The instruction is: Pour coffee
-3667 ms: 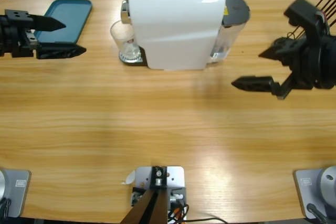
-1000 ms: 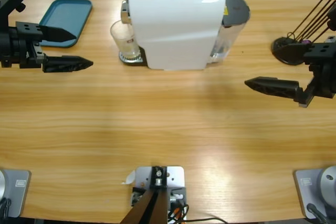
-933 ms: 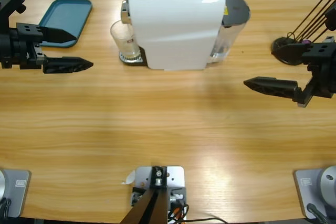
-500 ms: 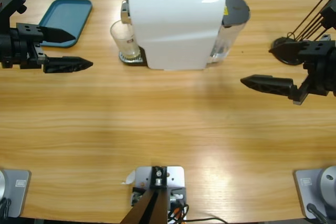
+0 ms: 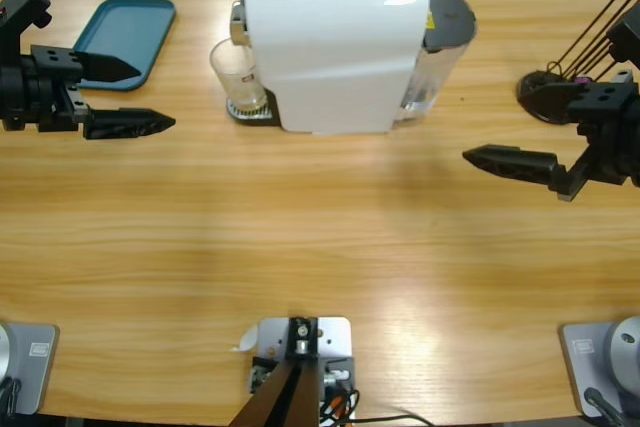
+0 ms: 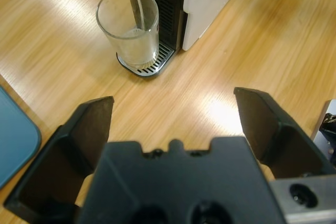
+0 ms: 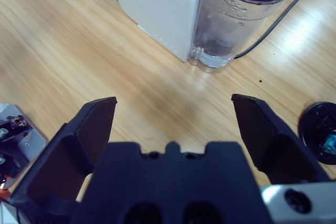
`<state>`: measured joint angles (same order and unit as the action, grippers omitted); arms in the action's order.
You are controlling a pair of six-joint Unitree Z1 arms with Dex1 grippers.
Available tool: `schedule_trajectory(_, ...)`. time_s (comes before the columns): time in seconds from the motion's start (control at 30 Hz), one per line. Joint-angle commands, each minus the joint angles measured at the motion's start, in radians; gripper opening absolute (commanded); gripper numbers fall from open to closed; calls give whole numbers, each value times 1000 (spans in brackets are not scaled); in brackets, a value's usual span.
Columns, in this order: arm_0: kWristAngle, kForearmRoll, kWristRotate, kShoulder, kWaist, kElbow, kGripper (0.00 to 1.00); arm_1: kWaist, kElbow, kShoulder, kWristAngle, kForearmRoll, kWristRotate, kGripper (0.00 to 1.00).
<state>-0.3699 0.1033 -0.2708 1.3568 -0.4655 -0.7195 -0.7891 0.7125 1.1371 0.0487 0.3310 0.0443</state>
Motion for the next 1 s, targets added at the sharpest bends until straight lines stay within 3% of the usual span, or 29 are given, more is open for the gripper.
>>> schedule_trajectory(0.03,25,-19,-5,16,-1,30,1000,-16,-33,-33,24,33,0,996)
schedule_trajectory(1.0,52,-20,-4,-49,11,49,1000,-24,-54,-61,28,56,0,996)
